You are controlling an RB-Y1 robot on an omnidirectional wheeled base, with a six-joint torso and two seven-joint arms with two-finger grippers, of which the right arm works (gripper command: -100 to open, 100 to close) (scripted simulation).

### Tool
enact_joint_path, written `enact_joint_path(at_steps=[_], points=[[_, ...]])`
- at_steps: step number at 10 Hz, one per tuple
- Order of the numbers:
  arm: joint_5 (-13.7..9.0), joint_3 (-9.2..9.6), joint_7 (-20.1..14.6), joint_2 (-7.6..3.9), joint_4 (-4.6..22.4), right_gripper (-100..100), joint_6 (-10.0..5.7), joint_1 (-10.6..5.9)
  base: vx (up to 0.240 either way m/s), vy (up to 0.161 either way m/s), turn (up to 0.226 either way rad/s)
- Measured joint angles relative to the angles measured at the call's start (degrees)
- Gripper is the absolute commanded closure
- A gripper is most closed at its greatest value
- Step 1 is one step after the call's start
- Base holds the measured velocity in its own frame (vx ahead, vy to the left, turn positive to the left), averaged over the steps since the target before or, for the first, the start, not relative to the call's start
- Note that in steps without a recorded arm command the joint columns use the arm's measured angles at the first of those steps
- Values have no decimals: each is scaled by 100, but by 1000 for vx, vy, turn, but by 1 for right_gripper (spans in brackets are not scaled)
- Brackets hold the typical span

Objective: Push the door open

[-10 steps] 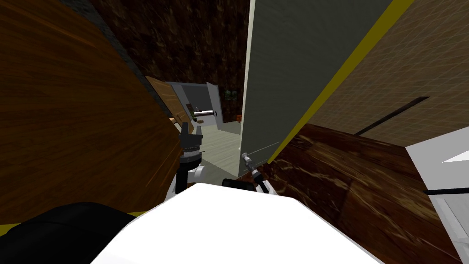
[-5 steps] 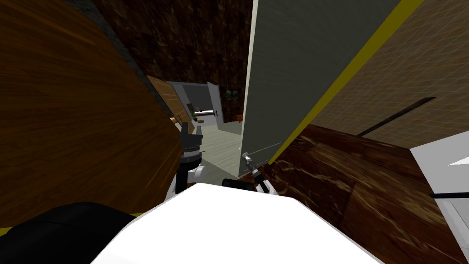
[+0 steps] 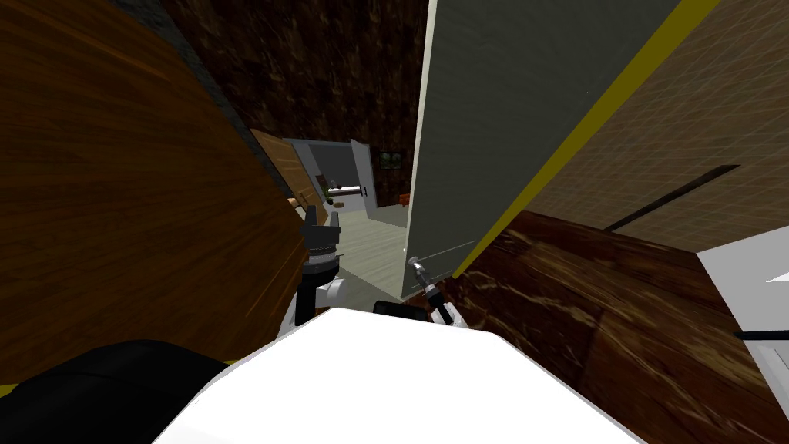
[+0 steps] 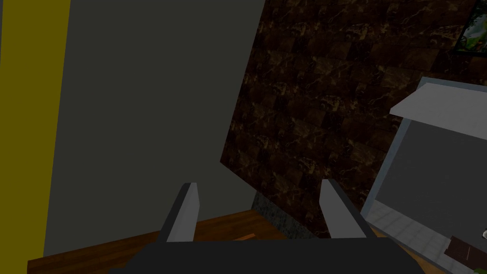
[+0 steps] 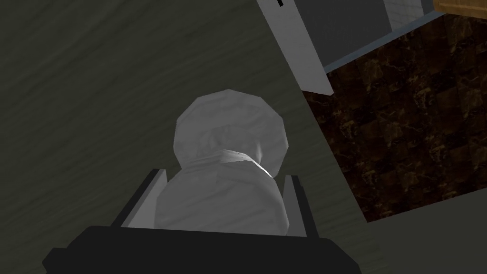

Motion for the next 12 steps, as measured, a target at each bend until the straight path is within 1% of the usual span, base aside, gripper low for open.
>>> enact_joint_path(at_steps=[1,2,3,4,5,6,7,8,9,10,11,12], points=[[-22,23,-129,-29,-101,100,32,29,23,23,13],[-87,27,-271,-27,-91,100,52,14,43,27,23],[-196,7,-390,-27,48,100,-11,-42,35,26,13],[-238,14,-516,-39,5,100,-15,-15,39,23,12],[-322,-5,-634,-50,112,100,-54,-85,35,10,7],[-354,10,-775,-73,43,100,-30,-78,32,21,22],[-421,19,-932,-86,41,100,-3,-101,34,19,2],[-454,29,-1075,-106,-57,100,56,-82,42,9,0],[-555,-11,-1204,-111,86,100,0,-184,48,19,25],[-652,2,-1380,-136,-10,100,18,-136,45,11,-16],[-714,-20,-1519,-157,18,100,23,-180,54,12,5],[-794,-33,-1683,-190,29,-100,57,-171,7,-5,-73]])
